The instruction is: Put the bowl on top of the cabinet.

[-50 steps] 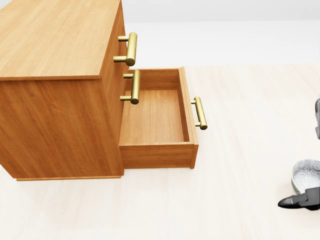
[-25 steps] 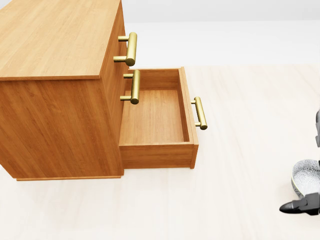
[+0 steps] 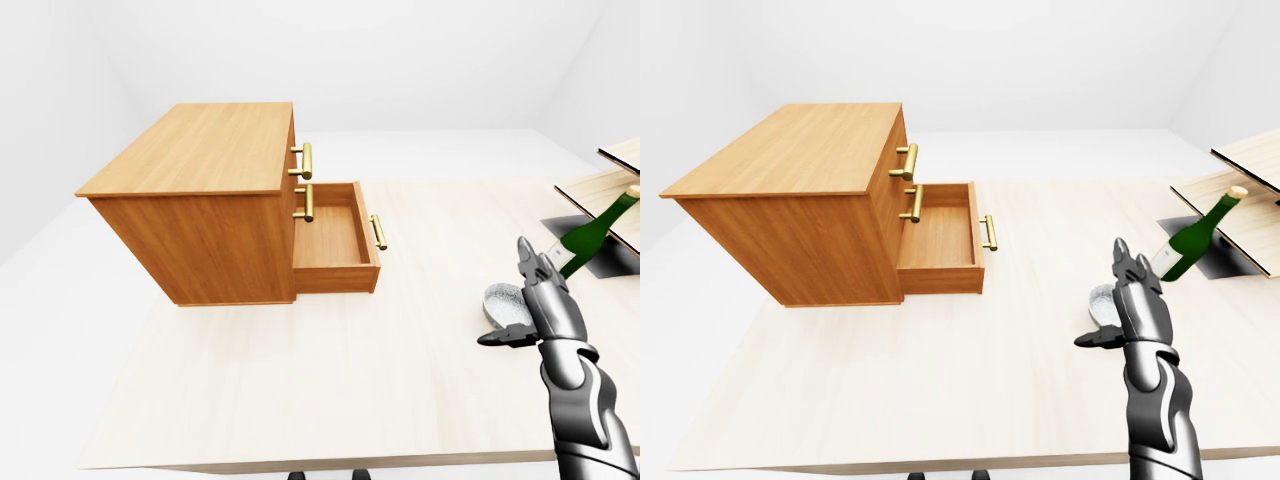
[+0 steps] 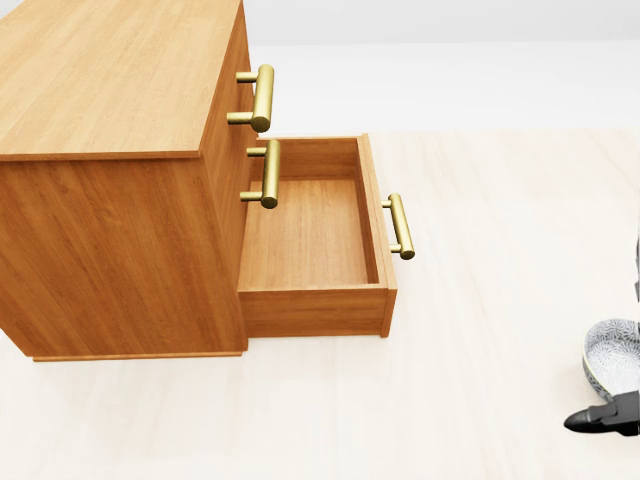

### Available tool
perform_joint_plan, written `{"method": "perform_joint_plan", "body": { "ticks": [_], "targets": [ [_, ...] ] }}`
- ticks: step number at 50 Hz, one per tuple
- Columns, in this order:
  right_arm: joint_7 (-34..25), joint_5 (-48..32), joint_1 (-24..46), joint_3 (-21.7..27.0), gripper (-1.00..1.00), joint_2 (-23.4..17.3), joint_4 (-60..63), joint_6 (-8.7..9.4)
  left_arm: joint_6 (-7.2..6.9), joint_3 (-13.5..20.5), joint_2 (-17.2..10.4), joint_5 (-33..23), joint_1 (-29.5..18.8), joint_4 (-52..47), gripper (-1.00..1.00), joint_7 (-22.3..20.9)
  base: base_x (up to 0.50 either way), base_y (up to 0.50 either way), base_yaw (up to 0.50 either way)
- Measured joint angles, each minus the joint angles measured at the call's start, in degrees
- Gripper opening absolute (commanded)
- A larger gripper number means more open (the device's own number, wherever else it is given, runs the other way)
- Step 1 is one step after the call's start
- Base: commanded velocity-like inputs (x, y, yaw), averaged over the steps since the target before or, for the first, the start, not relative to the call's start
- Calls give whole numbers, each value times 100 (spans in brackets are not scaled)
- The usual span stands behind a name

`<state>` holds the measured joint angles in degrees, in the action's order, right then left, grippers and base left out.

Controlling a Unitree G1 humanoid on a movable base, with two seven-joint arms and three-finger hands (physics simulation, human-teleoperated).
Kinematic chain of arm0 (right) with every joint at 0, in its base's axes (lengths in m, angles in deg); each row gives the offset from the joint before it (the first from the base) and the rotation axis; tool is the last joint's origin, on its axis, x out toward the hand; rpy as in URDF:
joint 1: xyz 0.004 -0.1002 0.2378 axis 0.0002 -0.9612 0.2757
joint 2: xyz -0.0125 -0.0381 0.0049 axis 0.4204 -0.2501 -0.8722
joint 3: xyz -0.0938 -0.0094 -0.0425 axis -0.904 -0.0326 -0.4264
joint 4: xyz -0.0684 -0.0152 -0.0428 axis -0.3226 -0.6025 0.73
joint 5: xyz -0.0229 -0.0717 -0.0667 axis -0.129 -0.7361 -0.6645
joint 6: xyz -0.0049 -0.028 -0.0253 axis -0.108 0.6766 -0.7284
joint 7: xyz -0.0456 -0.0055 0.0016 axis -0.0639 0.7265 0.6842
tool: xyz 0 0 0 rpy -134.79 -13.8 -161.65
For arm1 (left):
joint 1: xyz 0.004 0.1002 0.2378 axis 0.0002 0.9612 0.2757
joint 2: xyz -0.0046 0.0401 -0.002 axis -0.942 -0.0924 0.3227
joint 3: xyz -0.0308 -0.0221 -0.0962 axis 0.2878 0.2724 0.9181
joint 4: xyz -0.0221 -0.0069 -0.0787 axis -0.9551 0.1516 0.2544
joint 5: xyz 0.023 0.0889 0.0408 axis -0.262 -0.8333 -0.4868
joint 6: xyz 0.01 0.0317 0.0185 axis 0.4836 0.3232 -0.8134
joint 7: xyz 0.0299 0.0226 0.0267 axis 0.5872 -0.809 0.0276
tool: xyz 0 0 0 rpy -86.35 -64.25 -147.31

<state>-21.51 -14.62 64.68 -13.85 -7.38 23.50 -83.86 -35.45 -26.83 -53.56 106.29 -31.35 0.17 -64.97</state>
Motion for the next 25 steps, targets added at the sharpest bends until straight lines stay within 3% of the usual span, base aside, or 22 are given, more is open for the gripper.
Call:
{"method": "perform_joint_plan", "body": {
  "ticks": [25],
  "targets": [
    [347,-21,148,-74,100,-225,-667,0,0,-23,23,-52,-6,1,100,-31,0,0,0]
  ]
}}
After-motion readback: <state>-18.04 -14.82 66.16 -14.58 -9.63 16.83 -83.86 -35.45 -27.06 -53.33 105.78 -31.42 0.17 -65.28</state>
